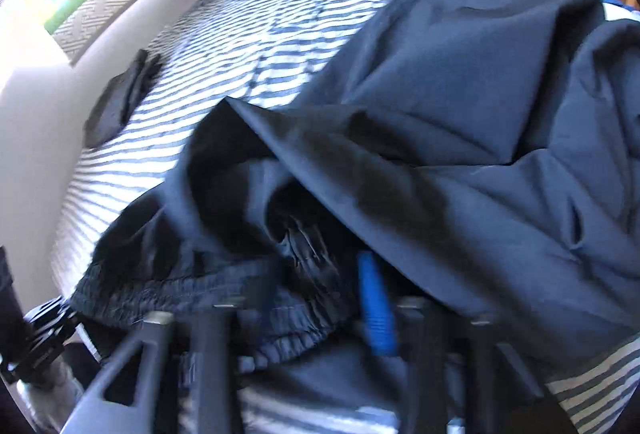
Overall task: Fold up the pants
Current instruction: 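Grasp the navy trousers waistband with the left tool while the right tool holds it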
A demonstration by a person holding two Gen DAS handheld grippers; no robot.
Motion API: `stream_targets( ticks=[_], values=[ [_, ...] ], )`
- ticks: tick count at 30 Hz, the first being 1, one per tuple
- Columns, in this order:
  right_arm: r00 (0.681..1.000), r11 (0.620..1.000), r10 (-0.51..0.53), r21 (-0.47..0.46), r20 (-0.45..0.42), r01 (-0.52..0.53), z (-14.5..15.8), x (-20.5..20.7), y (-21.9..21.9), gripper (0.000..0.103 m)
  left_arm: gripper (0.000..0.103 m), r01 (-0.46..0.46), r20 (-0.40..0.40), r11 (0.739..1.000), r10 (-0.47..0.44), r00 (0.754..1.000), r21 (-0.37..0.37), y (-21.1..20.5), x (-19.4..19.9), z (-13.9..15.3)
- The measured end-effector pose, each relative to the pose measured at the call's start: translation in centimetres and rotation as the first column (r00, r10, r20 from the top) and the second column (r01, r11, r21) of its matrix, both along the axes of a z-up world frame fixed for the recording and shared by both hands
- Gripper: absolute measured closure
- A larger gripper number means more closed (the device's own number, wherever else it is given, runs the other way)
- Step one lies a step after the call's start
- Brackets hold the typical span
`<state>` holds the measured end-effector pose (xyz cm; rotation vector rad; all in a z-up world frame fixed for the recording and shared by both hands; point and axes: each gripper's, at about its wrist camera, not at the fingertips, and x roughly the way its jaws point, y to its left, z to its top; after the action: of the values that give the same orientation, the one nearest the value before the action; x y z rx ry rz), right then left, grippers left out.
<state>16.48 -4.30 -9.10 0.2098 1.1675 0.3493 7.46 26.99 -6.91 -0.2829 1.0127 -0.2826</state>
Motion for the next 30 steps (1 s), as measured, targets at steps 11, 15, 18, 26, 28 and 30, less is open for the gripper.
stream_targets(
  ticks=[11,15,18,26,28,30],
  values=[
    [0.930,0.910,0.366,0.192,0.039,-0.367,4.0,-11.1,4.9,0.082,0.096,-0.179,0.064,0.984,0.178,0.982,0.021,8.6,2.1,2.7],
    [0.952,0.944,0.302,0.128,0.048,-0.305,4.0,-11.2,3.4,0.067,0.095,-0.188,0.052,0.981,0.186,0.981,0.045,10.4,3.2,2.7],
    [0.987,0.984,0.155,0.077,0.040,-0.158,3.7,-9.8,-0.5,0.062,0.086,-0.181,0.011,0.980,0.180,0.984,0.086,10.7,3.4,2.0],
    [0.996,0.995,0.082,-0.061,0.044,-0.079,2.1,-6.1,-3.1,0.047,0.065,-0.212,-0.038,0.977,0.212,0.977,-0.005,11.6,0.4,0.5],
    [0.991,0.991,0.111,-0.089,0.069,-0.105,1.9,-5.6,-1.7,0.043,0.064,-0.206,-0.056,0.978,0.205,0.977,-0.021,11.3,-0.2,0.0],
    [0.981,0.978,0.174,-0.128,0.086,-0.162,1.6,-5.2,0.8,0.040,0.063,-0.194,-0.065,0.981,0.193,0.979,-0.012,10.6,-0.5,-0.3]
  ],
)
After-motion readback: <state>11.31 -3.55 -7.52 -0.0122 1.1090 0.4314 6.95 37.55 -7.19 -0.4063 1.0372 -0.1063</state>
